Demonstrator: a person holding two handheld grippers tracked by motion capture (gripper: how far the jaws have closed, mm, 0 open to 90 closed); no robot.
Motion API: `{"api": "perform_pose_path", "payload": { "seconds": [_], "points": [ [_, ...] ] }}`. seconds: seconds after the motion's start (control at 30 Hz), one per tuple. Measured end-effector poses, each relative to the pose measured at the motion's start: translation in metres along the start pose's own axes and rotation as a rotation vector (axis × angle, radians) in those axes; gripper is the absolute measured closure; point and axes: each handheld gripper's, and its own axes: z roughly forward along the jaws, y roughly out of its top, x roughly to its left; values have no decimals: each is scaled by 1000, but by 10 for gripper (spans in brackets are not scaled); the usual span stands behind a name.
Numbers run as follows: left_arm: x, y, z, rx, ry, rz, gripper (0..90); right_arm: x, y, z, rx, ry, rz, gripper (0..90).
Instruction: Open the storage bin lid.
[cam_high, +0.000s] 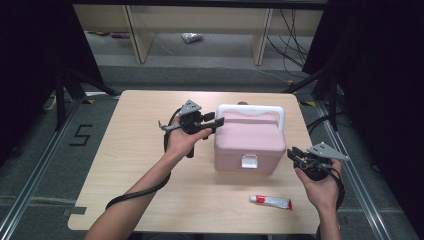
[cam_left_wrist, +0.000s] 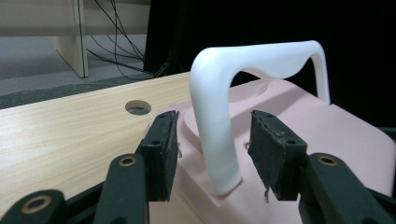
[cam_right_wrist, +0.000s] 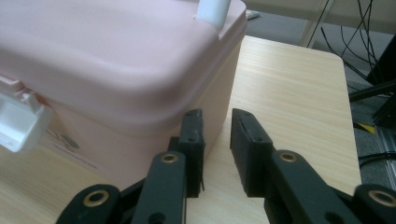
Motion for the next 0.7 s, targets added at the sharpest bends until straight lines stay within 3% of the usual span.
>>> {"api": "perform_pose_path", "payload": {
  "seconds": [0.07, 0.2, 0.23, 0.33, 0.4, 0.53, 0.57, 0.6, 0.63, 0.7],
  "points": [
    [1, 1, 3, 2, 1, -4, 527, -3, 0, 1, -11, -3, -33, 751],
    [2, 3, 7, 5, 3, -11, 561, -3, 0, 1, -18, 4, -31, 749],
    [4, 5, 9, 2, 10, -15, 572, 0, 0, 1, -13, 8, 2, 749],
    [4, 6, 11, -8, 6, -29, 599, 0, 0, 0, -12, 4, -4, 749],
    [3, 6, 12, -12, 2, -31, 640, -3, 1, -1, -26, -5, -45, 749],
    [1, 5, 12, -15, -7, -38, 705, -3, 0, -1, -25, -1, -41, 749],
    [2, 6, 12, -11, -12, -53, 709, 1, -1, -2, -15, 11, 9, 749],
    [2, 6, 11, -11, -19, -66, 714, 0, -1, -2, -16, 12, 8, 749],
    [2, 7, 11, -12, -22, -74, 721, -3, 0, -3, -18, 0, -35, 749],
    [2, 8, 10, -7, -21, -80, 727, -2, 0, -3, -20, 2, -35, 749]
  ]
}}
